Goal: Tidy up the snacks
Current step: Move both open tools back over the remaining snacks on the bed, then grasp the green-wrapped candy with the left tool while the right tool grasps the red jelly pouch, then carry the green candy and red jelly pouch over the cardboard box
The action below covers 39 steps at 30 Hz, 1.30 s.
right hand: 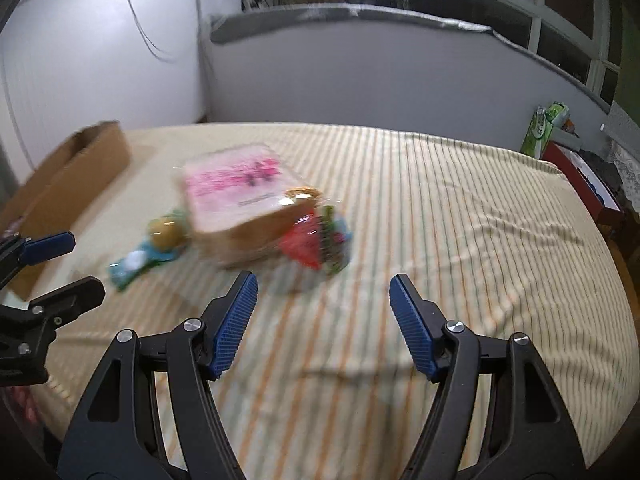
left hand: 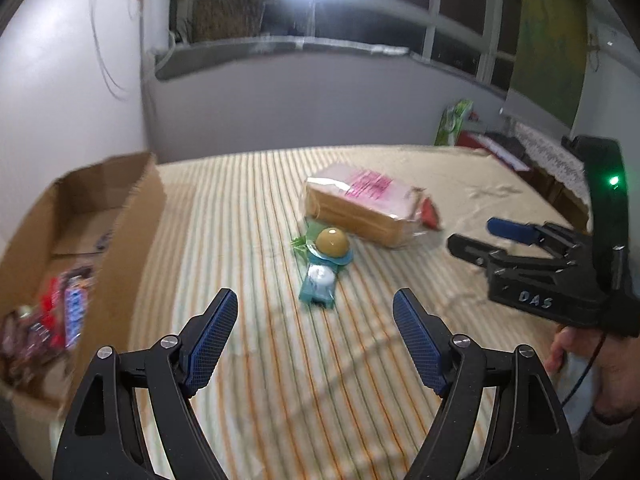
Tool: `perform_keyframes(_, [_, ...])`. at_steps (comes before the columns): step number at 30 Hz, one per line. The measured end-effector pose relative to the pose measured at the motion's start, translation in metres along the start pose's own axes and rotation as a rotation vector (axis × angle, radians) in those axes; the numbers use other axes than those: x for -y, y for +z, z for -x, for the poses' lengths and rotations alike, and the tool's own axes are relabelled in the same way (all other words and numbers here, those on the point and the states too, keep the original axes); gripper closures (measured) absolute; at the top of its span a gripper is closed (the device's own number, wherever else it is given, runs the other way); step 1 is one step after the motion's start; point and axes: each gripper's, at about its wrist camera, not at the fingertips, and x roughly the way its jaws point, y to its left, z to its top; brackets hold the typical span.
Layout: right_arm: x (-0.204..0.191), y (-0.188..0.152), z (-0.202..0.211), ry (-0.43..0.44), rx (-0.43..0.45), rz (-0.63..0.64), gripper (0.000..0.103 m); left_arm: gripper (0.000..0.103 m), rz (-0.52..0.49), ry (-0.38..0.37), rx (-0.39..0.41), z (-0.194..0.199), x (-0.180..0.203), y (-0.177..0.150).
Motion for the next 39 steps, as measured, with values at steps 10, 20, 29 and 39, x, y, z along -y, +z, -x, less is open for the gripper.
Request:
perform_keyframes(10, [0.009,0.024,-0.038,0.072,-0.086,0.042,0.037,0.039,0.003,-0.014,-0.140,-0.048,0.006,0.010])
perform_keyframes(20, [0.012,0.028,-0.038,0.127,-0.046,0.013,0.076,0.082,0.025,-0.042,-0.124,-0.048,0.000,0.008])
perform_keyframes(29, [0.013,0.007,-0.004,0.109,-0.008,-0.026,0.076,0.083,0.077,-0.110,-0.095,-0.034,-0.017,0.006])
perform_keyframes(39, [0.009,-0.035,0.043,0.087,0.053,-0.082,0.076,0.083,0.114,-0.124,-0.057,0.004,-0.023,-0.014])
